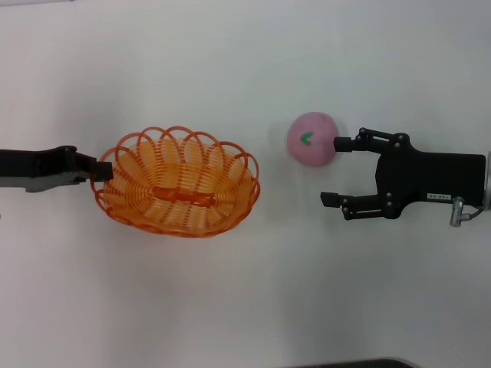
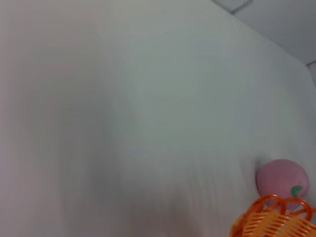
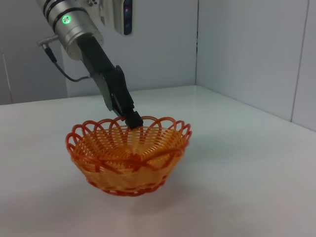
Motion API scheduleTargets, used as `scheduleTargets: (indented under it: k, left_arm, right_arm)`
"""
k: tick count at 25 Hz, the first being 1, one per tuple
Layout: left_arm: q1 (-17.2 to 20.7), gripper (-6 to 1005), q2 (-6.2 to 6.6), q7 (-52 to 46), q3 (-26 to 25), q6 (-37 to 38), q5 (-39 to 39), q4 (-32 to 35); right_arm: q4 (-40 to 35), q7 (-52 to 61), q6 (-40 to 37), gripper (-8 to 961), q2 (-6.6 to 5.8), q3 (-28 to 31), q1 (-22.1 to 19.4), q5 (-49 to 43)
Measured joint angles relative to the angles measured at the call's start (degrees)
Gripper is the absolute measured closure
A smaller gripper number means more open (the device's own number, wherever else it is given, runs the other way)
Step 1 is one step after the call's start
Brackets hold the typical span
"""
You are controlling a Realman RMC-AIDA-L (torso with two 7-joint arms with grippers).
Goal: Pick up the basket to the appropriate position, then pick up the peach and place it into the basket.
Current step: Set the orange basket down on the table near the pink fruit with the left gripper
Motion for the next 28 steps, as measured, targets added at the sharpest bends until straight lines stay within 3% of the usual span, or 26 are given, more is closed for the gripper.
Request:
scheduleTargets:
  k: [28]
  left_arm:
    - [6.13, 959, -0.45, -1.19, 1.09, -5.81, -5.28, 0.08]
  right_arm:
    - [0.12, 0.0, 1.08, 23, 0.0, 0.35, 0.12, 0.14]
